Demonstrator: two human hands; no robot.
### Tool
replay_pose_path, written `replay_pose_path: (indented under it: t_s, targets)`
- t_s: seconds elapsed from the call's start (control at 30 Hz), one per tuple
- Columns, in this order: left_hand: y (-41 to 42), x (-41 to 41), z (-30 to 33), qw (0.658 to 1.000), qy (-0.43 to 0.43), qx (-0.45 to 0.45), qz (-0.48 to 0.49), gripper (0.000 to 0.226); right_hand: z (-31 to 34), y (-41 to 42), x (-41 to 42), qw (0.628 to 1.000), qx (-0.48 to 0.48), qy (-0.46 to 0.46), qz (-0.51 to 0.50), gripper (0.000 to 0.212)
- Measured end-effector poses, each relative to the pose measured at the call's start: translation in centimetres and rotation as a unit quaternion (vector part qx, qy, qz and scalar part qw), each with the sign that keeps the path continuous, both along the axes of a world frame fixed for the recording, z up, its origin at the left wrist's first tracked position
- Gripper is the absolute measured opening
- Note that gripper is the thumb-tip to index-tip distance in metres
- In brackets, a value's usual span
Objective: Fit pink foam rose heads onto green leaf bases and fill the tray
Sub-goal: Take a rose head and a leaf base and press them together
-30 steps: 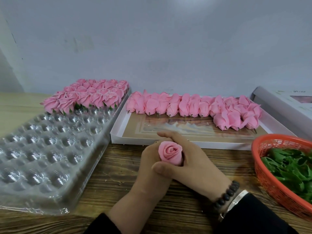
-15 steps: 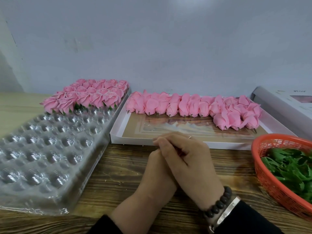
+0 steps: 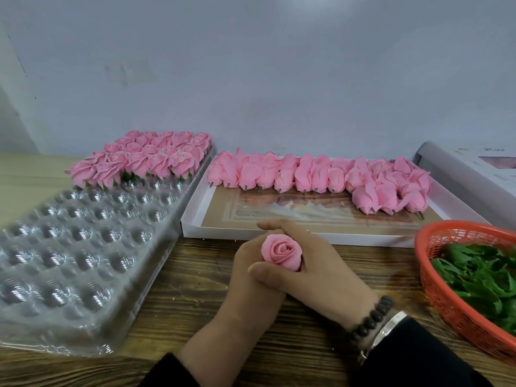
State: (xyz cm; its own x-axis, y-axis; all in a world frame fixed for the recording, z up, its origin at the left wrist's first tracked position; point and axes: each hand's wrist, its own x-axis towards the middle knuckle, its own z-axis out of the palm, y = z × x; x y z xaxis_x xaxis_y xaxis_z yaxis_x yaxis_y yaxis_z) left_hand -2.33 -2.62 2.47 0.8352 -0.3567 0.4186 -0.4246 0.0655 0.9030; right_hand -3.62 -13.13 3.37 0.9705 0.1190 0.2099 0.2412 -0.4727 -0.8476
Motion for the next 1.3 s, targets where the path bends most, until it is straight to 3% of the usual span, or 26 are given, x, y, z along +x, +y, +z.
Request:
replay_pose_path:
  t_s: [0.13, 0.23, 0.33, 0.47, 0.53, 0.6, 0.7, 0.77, 0.87, 0.97, 1.1, 1.2, 1.3]
  targets:
    - [0.2, 0.0, 0.2, 0.999, -0.017, 0.020, 0.021, 0.025, -0.2, -0.5, -0.1, 1.000, -0.006, 0.003, 0.005, 0.076]
    - [0.3, 0.4, -0.1, 0.998, -0.006, 0.048, 0.051, 0.018, 0.0, -0.2, -0.5, 0.999, 0.020, -0.046, -0.019, 0.062]
    - [0.0, 0.2, 0.1, 0.996, 0.025, 0.061, 0.052, 0.028, 0.1, 0.9, -0.8, 0.991, 0.039, -0.108, -0.068, 0.045]
    - [-0.9, -0.6, 0.3, 0.997, 0.046, 0.053, 0.043, 0.030, -0.2, 2.3, -0.8, 0.980, 0.020, -0.164, -0.113, 0.044]
    - [-1.1, -0.5, 0.0, 0.998, 0.019, 0.063, 0.026, 0.038, -0.2, 2.3, -0.7, 0.980, -0.010, -0.157, -0.118, 0.046]
    - [-1.0, -0.4, 0.3, 0.995, 0.013, 0.096, 0.026, 0.029, 0.1, 1.8, -0.5, 0.985, -0.038, -0.140, -0.096, 0.043]
    - [-0.8, -0.2, 0.5, 0.980, -0.009, 0.188, 0.065, 0.030, 0.7, 0.9, -0.3, 0.992, -0.074, -0.095, -0.024, 0.036]
    - [-0.5, -0.1, 0.7, 0.971, -0.019, 0.238, 0.022, 0.029, 1.0, 0.4, -0.4, 0.994, -0.094, -0.051, 0.027, 0.029]
    - [0.3, -0.1, 0.8, 0.955, 0.072, 0.279, -0.063, 0.043, 1.1, 0.3, -0.9, 0.994, -0.084, 0.006, 0.069, 0.027]
    - [0.9, -0.2, 0.4, 0.969, 0.100, 0.211, -0.077, 0.027, 1.0, 0.3, -1.1, 0.996, -0.026, 0.013, 0.080, 0.031]
    - [1.1, 0.1, 0.6, 0.993, 0.038, 0.096, -0.062, 0.027, 0.6, -0.4, -0.7, 0.999, 0.013, -0.007, 0.051, 0.055]
    - [1.1, 0.4, 0.6, 0.995, -0.017, 0.094, -0.029, 0.013, 0.3, -0.7, -0.5, 1.000, 0.007, -0.012, 0.027, 0.064]
    - [0.9, 0.4, 0.3, 0.992, -0.034, 0.119, 0.016, 0.020, 0.3, -0.1, -0.8, 0.998, 0.023, -0.060, -0.005, 0.052]
